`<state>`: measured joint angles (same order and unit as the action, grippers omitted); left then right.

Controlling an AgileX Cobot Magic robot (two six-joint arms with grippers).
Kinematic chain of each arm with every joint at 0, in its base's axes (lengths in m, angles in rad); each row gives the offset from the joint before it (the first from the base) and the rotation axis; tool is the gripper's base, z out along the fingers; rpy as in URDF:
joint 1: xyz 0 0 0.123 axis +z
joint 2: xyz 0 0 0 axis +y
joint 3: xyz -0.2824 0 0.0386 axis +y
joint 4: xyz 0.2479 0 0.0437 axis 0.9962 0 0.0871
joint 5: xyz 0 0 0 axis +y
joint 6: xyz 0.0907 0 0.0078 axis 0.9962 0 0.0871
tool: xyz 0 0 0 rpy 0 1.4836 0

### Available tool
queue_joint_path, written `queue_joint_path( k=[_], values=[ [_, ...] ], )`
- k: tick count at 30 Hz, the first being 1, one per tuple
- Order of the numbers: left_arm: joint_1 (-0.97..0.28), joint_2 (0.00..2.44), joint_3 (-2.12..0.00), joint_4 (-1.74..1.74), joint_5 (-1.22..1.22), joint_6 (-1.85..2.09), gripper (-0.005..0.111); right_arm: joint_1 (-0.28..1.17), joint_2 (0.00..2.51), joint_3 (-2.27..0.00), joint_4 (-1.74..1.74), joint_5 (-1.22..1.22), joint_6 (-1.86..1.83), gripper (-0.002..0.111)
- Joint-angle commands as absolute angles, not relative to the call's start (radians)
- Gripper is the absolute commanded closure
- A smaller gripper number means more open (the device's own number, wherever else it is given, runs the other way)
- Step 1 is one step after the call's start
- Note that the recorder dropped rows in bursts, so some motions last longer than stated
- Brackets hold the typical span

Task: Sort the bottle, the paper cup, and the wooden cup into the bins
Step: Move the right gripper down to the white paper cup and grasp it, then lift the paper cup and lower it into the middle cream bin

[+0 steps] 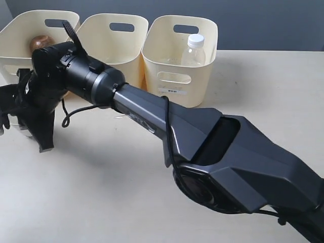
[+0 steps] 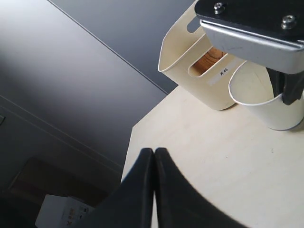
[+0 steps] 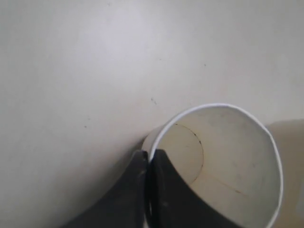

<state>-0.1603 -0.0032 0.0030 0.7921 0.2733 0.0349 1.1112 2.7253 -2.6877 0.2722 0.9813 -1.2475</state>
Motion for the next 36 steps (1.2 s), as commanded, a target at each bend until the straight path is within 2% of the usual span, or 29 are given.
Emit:
queue_joint_path(
  k=[1, 12, 18, 26, 36],
  values=[
    [-0.161, 0.000, 0.000, 0.795, 0.260, 0.027, 0.107, 1.107, 2.671, -2.689, 0.235, 1.005, -1.194, 0.108],
    [-0.161, 0.000, 0.000, 0.795, 0.260, 0.027, 0.107, 1.093, 2.423, -2.689, 0.157, 1.068, -1.070, 0.108],
    [-0.161, 0.000, 0.000, 0.795, 0.260, 0.027, 0.107, 0.936, 2.339, -2.689, 0.339, 1.058, -0.974, 0.109],
    [-0.161, 0.000, 0.000, 0.795, 0.260, 0.027, 0.107, 0.740, 2.440, -2.689, 0.380, 0.969, -0.810, 0.109],
    [-0.161, 0.000, 0.000, 0.795, 0.260, 0.027, 0.107, 0.698, 2.622, -2.689, 0.368, 0.947, -0.795, 0.109]
  ],
)
